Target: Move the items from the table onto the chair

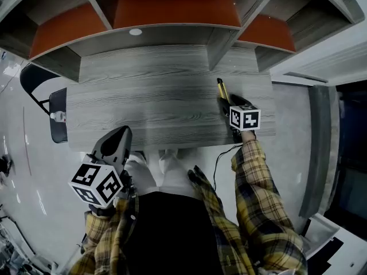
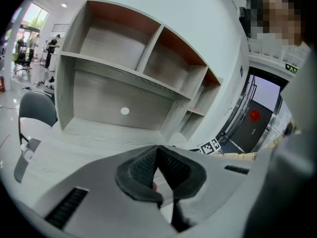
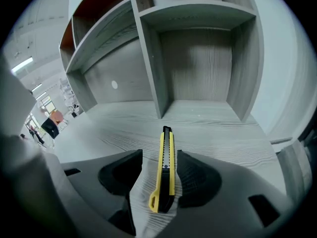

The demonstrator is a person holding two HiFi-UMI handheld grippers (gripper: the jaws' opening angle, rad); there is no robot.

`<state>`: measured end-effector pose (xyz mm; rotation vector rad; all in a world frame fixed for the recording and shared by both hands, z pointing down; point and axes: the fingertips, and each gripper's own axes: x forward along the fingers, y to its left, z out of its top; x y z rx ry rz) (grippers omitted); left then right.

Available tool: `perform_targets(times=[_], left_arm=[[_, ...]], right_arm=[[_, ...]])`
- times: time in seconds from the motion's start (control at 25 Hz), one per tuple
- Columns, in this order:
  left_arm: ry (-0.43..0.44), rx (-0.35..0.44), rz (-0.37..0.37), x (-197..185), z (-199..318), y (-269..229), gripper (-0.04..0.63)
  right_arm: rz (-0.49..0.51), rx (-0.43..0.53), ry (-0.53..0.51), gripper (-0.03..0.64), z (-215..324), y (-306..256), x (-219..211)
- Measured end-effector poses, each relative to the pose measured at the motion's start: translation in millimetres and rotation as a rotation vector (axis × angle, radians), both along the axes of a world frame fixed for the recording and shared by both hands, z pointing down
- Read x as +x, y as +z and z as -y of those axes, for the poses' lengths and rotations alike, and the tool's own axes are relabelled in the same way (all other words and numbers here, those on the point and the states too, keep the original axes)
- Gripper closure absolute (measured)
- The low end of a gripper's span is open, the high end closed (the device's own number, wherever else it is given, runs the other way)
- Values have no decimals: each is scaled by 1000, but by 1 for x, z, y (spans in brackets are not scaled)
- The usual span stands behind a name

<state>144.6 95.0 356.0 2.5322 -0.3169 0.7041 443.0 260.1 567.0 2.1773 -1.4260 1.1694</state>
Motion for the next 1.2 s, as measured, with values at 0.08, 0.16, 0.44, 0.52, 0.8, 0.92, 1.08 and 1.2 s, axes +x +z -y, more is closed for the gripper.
perform_targets(times=[0.08, 0.16, 0.44, 0.52, 0.8, 0.92, 1.08, 1.2], left_arm=[[-14, -5, 8, -4, -1, 2, 591], [-24, -7, 14, -7, -2, 4, 591], [-44, -11, 15, -7, 1, 6, 591], [-42, -17, 12, -6, 1, 7, 591], [-41, -14, 1, -5, 0, 7, 591], [-55, -6, -6, -10, 3, 4, 591], [-89, 3, -9, -20, 11, 1, 591], [-114, 6, -15, -29, 14, 0, 591]], right_arm=[[4, -24, -12, 410, 3, 10, 1], [7, -45, -19, 410, 5, 19, 1], [-49, -102, 3, 414, 1, 31, 6], [-65, -108, 22, 445, 1, 31, 7], [-65, -121, 47, 489, 0, 31, 10], [-46, -104, 60, 489, -1, 28, 4], [-31, -59, 48, 489, 7, 14, -11], [-14, -6, 29, 489, 19, -4, -29]])
